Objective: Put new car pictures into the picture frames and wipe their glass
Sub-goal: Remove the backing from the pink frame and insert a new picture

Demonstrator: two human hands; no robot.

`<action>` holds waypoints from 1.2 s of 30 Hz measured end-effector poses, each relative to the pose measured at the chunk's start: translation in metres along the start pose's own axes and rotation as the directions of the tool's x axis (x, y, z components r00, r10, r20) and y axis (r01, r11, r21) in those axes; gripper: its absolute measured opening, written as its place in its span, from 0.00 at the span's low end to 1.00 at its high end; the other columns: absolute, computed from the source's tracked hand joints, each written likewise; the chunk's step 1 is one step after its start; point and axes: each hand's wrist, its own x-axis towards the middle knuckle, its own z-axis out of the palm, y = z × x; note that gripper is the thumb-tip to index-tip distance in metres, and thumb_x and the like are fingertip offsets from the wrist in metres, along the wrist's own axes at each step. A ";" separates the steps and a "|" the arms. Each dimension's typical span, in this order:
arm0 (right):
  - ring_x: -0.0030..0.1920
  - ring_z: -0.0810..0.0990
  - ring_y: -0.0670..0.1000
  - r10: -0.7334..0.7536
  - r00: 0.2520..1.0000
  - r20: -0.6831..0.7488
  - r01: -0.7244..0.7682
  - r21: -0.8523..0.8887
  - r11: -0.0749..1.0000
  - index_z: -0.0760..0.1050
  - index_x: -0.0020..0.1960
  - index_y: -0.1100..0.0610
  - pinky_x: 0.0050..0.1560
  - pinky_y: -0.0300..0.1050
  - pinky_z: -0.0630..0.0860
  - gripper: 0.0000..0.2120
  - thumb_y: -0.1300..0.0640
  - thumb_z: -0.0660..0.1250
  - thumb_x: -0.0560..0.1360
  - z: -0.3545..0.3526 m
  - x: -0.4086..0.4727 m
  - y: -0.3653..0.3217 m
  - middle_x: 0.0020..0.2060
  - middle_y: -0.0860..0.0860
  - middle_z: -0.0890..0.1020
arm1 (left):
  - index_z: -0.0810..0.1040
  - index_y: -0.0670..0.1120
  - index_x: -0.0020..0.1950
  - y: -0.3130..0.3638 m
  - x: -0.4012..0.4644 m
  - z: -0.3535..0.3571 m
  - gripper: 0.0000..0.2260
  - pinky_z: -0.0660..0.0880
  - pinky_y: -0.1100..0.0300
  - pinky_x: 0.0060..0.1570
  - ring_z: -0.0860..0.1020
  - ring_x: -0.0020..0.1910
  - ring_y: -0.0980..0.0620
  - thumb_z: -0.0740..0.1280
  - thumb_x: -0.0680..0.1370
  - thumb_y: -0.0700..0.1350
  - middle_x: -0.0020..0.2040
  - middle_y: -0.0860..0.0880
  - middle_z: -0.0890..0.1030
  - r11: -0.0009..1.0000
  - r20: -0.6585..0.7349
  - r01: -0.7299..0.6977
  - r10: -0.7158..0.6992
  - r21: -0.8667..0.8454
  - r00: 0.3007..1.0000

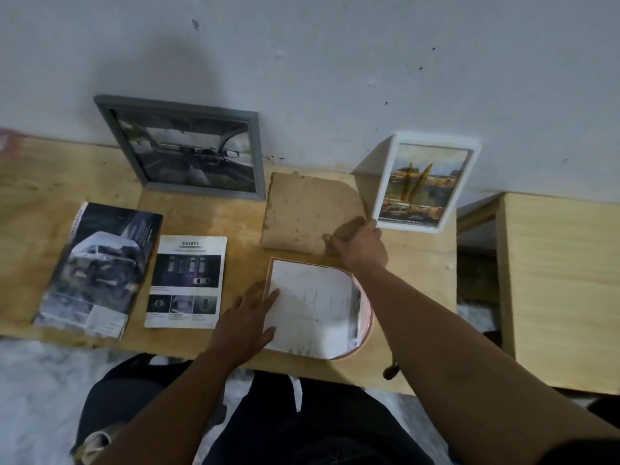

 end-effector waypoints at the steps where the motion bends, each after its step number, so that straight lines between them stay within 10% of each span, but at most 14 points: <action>1: 0.64 0.77 0.64 0.039 0.999 -0.021 -0.038 0.048 0.998 0.59 0.73 0.58 0.59 0.59 0.76 0.49 0.32 0.76 0.66 0.005 0.000 0.000 0.66 0.58 0.72 | 0.50 0.59 0.83 0.000 0.000 0.003 0.36 0.71 0.41 0.70 0.60 0.79 0.37 0.64 0.81 0.60 0.84 0.48 0.47 1.000 -0.012 0.014 -0.014 -0.015 1.000; 18: 0.67 0.73 0.62 0.287 0.958 -0.002 -0.267 0.357 0.895 0.59 0.71 0.56 0.65 0.62 0.74 0.42 0.49 0.80 0.67 0.016 0.001 -0.006 0.67 0.58 0.72 | 0.51 0.58 0.83 -0.001 -0.008 0.026 0.40 0.74 0.43 0.67 0.62 0.77 0.39 0.66 0.77 0.66 0.84 0.45 0.50 0.998 -0.069 0.004 0.001 0.068 0.998; 27: 0.57 0.78 0.55 0.180 0.977 -0.111 -0.038 0.746 0.665 0.67 0.68 0.58 0.53 0.44 0.76 0.18 0.66 0.63 0.80 0.009 -0.023 -0.012 0.60 0.55 0.78 | 0.51 0.56 0.83 -0.008 -0.009 0.028 0.39 0.70 0.42 0.70 0.60 0.78 0.38 0.64 0.78 0.66 0.84 0.44 0.47 0.998 -0.076 -0.045 0.048 0.041 0.996; 36: 0.63 0.81 0.49 0.037 0.930 -0.365 0.273 0.756 0.595 0.71 0.71 0.40 0.62 0.59 0.82 0.19 0.52 0.67 0.82 -0.025 -0.086 0.016 0.61 0.40 0.81 | 0.61 0.54 0.82 -0.022 -0.034 0.010 0.33 0.64 0.49 0.76 0.59 0.81 0.45 0.68 0.79 0.57 0.84 0.50 0.56 0.946 -0.059 -0.091 0.076 -0.313 0.995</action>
